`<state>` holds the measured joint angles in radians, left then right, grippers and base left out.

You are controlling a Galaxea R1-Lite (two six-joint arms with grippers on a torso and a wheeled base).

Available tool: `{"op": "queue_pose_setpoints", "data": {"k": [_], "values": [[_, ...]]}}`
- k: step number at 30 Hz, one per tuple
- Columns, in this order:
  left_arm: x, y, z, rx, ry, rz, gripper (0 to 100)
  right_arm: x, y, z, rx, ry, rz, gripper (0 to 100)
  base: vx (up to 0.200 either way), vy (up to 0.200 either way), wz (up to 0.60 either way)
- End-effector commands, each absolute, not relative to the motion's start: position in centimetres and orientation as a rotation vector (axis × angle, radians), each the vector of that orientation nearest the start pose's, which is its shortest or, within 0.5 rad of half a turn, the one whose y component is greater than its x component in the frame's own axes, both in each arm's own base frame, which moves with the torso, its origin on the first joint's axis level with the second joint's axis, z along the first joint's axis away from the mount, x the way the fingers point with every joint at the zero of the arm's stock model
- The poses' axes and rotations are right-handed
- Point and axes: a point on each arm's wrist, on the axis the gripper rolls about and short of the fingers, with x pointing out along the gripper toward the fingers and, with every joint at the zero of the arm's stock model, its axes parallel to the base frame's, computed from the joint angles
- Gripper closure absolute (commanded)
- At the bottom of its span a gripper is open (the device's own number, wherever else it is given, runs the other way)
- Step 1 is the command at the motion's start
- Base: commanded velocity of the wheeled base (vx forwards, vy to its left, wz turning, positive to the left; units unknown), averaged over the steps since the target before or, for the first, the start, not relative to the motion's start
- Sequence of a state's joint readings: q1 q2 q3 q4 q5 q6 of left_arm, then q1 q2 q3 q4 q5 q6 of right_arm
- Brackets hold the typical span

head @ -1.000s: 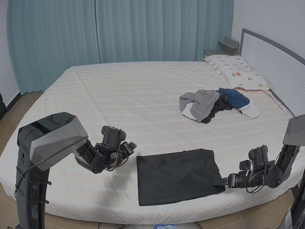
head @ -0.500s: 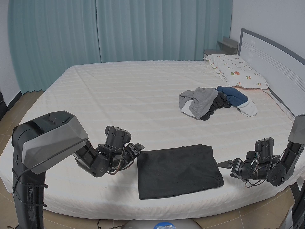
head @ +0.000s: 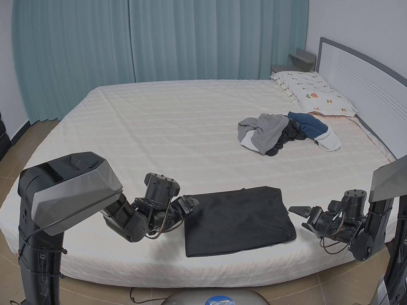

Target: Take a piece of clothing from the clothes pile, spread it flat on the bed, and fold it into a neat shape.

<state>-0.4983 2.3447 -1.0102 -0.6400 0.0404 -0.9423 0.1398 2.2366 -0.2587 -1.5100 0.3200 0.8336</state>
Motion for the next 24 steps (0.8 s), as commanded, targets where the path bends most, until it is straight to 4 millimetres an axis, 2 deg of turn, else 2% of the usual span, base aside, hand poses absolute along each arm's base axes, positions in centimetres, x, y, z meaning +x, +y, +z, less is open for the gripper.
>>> {"op": "queue_pose_setpoints", "data": {"k": [1,9,24], "values": [[35.1,-20.2,-1.7,-0.64,0.839,-0.111,0,26.5,4.4,-3.3,0.859,0.73,0.177,0,0.0,0.0,0.0],[34.8,-21.6,-2.3,-0.623,0.8,-0.159,0,27.2,4.4,-3.2,0.917,0.719,0.168,0,0.0,0.0,0.0],[35.1,-21.9,-3.0,-0.611,0.77,-0.125,0,27.2,4.5,-3.2,0.929,0.722,0.165,0,0.0,0.0,0.0]]}}
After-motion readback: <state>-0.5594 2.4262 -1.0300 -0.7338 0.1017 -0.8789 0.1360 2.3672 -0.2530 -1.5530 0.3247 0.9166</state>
